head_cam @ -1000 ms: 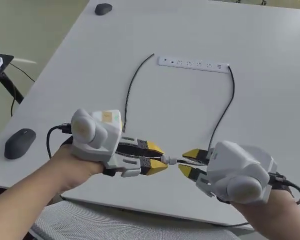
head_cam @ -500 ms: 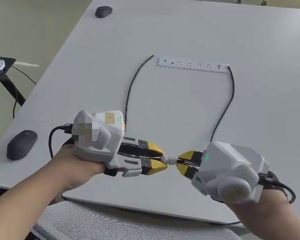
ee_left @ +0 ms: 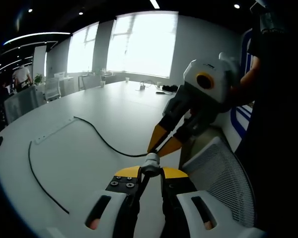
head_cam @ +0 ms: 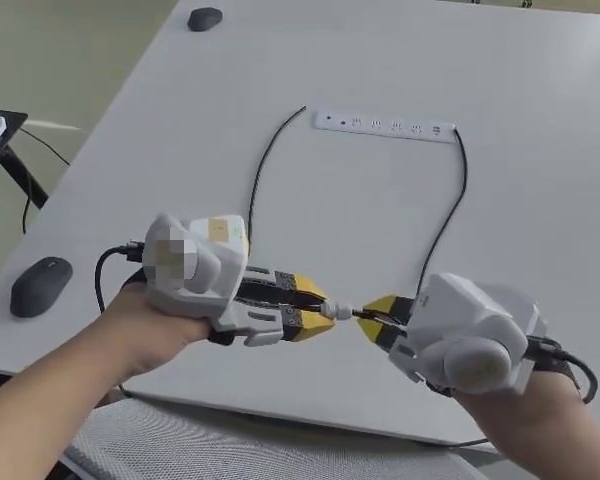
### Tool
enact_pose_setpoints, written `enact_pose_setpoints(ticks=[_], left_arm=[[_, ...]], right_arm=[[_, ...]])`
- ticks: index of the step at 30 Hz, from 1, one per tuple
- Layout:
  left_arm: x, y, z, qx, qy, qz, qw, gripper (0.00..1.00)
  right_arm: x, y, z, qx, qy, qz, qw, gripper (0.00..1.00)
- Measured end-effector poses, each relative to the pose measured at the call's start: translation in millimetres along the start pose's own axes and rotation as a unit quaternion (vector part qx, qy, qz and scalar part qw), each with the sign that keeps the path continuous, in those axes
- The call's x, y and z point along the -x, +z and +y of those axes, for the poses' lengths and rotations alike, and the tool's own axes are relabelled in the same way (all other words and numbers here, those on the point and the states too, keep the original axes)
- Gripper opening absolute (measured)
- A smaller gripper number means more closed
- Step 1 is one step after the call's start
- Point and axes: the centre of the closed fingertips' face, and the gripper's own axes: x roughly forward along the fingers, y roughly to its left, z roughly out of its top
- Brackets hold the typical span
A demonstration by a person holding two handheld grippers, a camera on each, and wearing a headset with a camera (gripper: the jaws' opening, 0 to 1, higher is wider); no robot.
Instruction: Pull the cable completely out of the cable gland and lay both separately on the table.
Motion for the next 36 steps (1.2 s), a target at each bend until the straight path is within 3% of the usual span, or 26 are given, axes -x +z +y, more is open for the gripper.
enact_pose_setpoints(ticks=[13, 26, 31, 33, 36], left_arm=[[-0.8, 1.3, -1.0, -0.002, 0.004, 0.000, 1.0000, 0.15], [-2.8, 5.1, -4.2, 0.001, 0.007, -0.004, 1.0000, 0.15], [-3.5, 5.5, -3.7, 0.003, 0.010, -0.008, 0.9999, 0.15], [-3.9, 5.2, -3.7, 0.002, 0.011, -0.007, 0.9999, 0.15], [-4.1, 4.8, -3.4, 0.003, 0.012, -0.007, 0.9999, 0.15]], right_arm=[[2.2, -18.5, -11.9, -0.043, -0.015, 0.009, 0.9989, 0.00], [3.8, -45.1, -27.8, -0.109, -0.038, 0.016, 0.9932, 0.00], [4.9, -59.6, -35.4, -0.147, -0.050, 0.023, 0.9876, 0.00], [4.5, -68.3, -36.2, -0.172, -0.053, 0.030, 0.9832, 0.00], [3.7, -80.5, -36.4, -0.224, -0.056, 0.033, 0.9725, 0.00]])
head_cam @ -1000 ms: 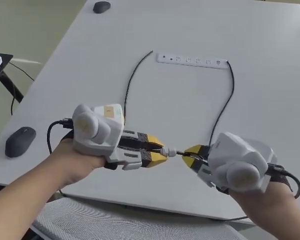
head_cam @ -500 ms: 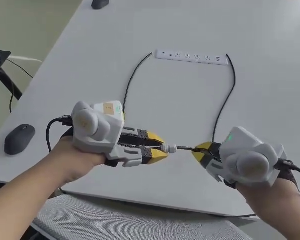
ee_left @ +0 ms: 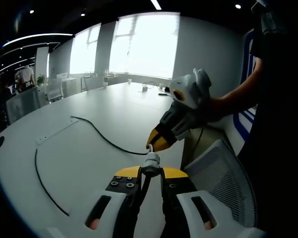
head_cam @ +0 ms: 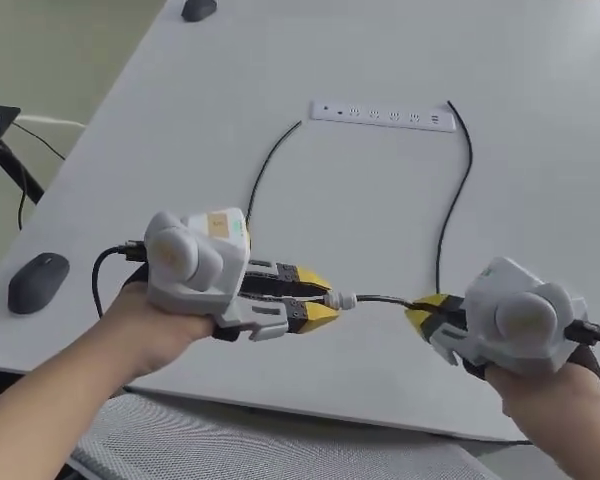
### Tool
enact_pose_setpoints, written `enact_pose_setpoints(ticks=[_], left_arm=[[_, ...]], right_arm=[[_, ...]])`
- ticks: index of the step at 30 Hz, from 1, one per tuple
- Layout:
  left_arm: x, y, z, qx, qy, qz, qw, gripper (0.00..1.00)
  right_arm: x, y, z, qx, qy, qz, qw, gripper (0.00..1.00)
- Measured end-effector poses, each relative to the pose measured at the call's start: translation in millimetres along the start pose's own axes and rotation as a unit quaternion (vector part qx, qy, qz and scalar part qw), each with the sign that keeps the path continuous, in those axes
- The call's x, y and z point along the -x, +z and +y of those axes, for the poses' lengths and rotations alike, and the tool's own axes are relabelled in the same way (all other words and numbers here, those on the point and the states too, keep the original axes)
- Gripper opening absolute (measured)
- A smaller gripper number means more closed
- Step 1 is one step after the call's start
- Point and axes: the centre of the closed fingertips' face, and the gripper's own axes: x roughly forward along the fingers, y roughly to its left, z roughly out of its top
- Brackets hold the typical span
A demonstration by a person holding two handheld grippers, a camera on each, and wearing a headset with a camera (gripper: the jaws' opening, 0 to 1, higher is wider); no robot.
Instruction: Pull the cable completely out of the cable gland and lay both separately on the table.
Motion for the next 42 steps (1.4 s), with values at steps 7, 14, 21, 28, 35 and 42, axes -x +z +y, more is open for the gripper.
enact_pose_setpoints(ticks=[7, 14, 21, 28, 35, 42], left_arm=[[0.2, -0.5, -1.3, 0.000, 0.002, 0.003, 1.0000, 0.15], [-0.4, -1.8, -0.3, 0.000, 0.003, 0.005, 1.0000, 0.15], [2.8, -1.0, 2.4, 0.000, 0.007, 0.004, 1.0000, 0.15], [5.1, -0.9, 3.5, 0.006, 0.008, 0.002, 0.9999, 0.15], [4.8, -1.5, 7.1, 0.010, 0.008, 0.001, 0.9999, 0.15], [3.0, -0.6, 5.5, 0.013, 0.007, 0.000, 0.9999, 0.15]], right_arm=[[-4.9, -20.2, -10.0, -0.058, -0.007, 0.018, 0.9981, 0.00], [-6.6, -20.3, -5.8, -0.044, -0.007, 0.019, 0.9988, 0.00], [-2.0, -18.6, -1.7, -0.011, -0.006, 0.014, 0.9998, 0.01], [2.7, -14.7, -3.7, -0.008, -0.008, 0.010, 0.9999, 0.02], [11.0, -8.4, 1.4, 0.007, -0.006, 0.000, 1.0000, 0.09], [24.7, 25.3, 23.9, 0.099, -0.002, -0.023, 0.9948, 0.16]])
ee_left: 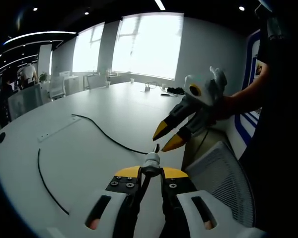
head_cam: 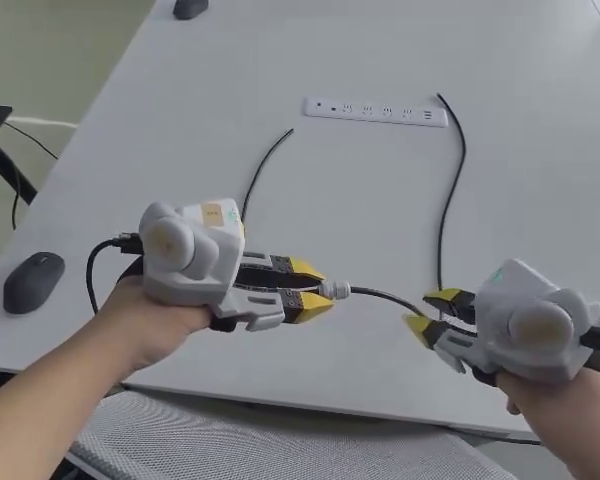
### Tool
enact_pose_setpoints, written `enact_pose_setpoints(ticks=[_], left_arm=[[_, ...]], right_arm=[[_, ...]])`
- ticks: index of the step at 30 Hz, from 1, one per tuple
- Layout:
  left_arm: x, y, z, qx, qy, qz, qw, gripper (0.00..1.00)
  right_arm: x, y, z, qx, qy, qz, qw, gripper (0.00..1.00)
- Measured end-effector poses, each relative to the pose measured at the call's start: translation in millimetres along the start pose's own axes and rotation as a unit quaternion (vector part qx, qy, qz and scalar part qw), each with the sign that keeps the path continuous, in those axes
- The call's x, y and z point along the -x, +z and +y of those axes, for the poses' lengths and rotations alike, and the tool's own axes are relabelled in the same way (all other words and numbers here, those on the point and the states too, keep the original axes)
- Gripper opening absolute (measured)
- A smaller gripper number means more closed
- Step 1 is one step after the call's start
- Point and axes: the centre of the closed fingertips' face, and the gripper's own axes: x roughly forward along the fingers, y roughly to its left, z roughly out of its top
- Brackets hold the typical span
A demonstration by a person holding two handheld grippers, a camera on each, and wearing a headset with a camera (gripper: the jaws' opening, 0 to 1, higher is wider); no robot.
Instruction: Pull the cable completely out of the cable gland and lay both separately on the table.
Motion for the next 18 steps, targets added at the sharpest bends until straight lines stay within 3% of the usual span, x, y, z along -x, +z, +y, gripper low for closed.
enact_pose_setpoints(ticks=[3, 8, 11, 18], left_arm=[[-0.3, 0.8, -0.9, 0.003, 0.000, 0.001, 1.0000, 0.15], [0.5, 1.1, -0.9, 0.005, 0.001, 0.002, 1.0000, 0.15], [0.5, 0.8, -1.2, 0.002, 0.001, 0.004, 1.0000, 0.15], [-2.6, -0.6, 0.0, 0.002, 0.001, 0.009, 1.0000, 0.15]], right_arm=[[0.1, 20.2, 8.4, 0.000, 0.012, -0.015, 0.9998, 0.16], [-7.3, 38.6, 17.2, 0.036, 0.018, -0.015, 0.9991, 0.16], [-12.7, 38.7, 22.9, 0.075, 0.020, 0.001, 0.9970, 0.14], [-18.4, 49.2, 33.3, 0.134, 0.013, 0.003, 0.9908, 0.07]])
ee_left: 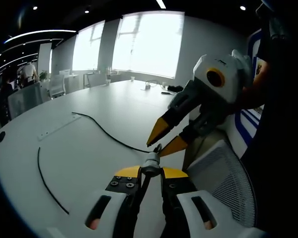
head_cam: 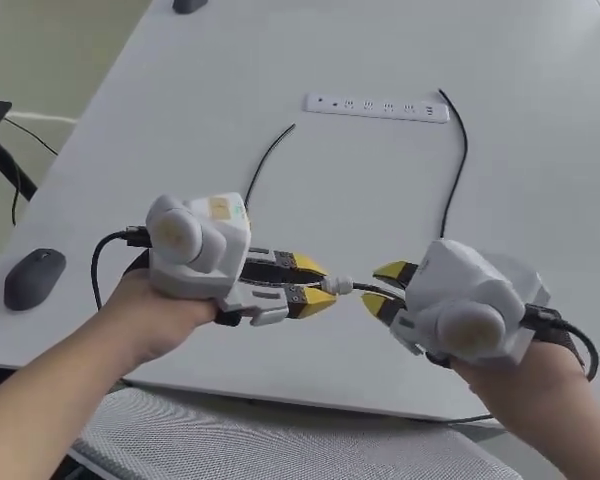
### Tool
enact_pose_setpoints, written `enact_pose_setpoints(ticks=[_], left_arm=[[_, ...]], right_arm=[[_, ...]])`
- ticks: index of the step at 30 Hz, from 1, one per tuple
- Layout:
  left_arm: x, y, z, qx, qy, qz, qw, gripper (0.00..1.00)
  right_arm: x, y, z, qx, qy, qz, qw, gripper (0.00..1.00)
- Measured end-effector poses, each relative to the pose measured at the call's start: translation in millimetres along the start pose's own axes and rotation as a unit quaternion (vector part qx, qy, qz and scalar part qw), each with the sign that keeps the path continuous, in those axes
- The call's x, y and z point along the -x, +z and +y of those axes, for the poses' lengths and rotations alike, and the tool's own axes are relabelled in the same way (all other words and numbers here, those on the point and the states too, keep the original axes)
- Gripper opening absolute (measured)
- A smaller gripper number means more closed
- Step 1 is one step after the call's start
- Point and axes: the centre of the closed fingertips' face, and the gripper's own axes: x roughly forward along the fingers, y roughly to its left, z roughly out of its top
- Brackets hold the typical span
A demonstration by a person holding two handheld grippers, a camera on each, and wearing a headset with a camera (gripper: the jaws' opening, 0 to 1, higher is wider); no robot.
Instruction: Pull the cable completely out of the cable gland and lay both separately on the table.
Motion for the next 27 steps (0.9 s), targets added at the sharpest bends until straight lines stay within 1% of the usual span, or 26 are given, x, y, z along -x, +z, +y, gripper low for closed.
enact_pose_setpoints(ticks=[2, 3, 7, 10, 11, 14, 16, 19, 23, 25, 26, 27], left_arm=[[-1.0, -1.3, 1.6, 0.002, 0.002, 0.002, 1.0000, 0.15], [-1.4, -1.8, 2.3, 0.002, 0.001, 0.002, 1.0000, 0.15], [-1.9, -2.1, 4.1, 0.003, 0.003, 0.001, 1.0000, 0.15], [-1.6, -2.7, 4.5, 0.009, 0.004, 0.001, 0.9999, 0.15], [-1.6, -3.2, 3.6, 0.011, 0.003, 0.003, 0.9999, 0.15], [-1.9, -1.6, 3.2, 0.009, 0.004, -0.001, 0.9999, 0.15], [-2.7, -1.4, 2.3, 0.007, 0.005, -0.002, 1.0000, 0.15], [-3.2, -0.7, 4.1, 0.006, 0.006, -0.004, 1.0000, 0.15], [-2.4, 0.7, 6.0, 0.006, 0.007, -0.007, 0.9999, 0.15], [-1.9, 1.4, 6.4, 0.004, 0.008, -0.008, 0.9999, 0.15], [-1.4, 2.1, 6.8, 0.002, 0.008, -0.009, 0.9999, 0.15], [-1.4, 2.5, 6.8, 0.003, 0.008, -0.009, 0.9999, 0.15]], right_arm=[[-2.8, 1.2, 2.4, 0.005, 0.002, 0.004, 1.0000, 0.03], [-3.8, 1.2, 1.1, 0.015, -0.005, 0.008, 0.9998, 0.03], [-6.1, 1.8, 0.8, 0.033, -0.013, 0.013, 0.9993, 0.02], [-6.5, 1.0, 0.4, 0.033, -0.013, 0.012, 0.9993, 0.01], [-6.5, 0.2, 1.0, 0.028, -0.012, 0.012, 0.9995, 0.01], [-5.4, -0.7, 0.8, 0.029, -0.015, 0.011, 0.9994, 0.00], [-5.0, -1.9, 0.2, 0.018, -0.015, 0.011, 0.9996, 0.00], [-4.2, -4.9, -2.1, 0.013, -0.018, 0.012, 0.9997, 0.00], [-1.8, -8.0, -7.6, -0.008, -0.023, 0.009, 0.9997, 0.00], [-1.3, -9.2, -9.9, -0.024, -0.025, 0.005, 0.9994, 0.00], [-0.9, -10.7, -11.6, -0.041, -0.025, 0.004, 0.9988, 0.00], [-0.8, -11.3, -13.0, -0.047, -0.026, 0.002, 0.9986, 0.00]])
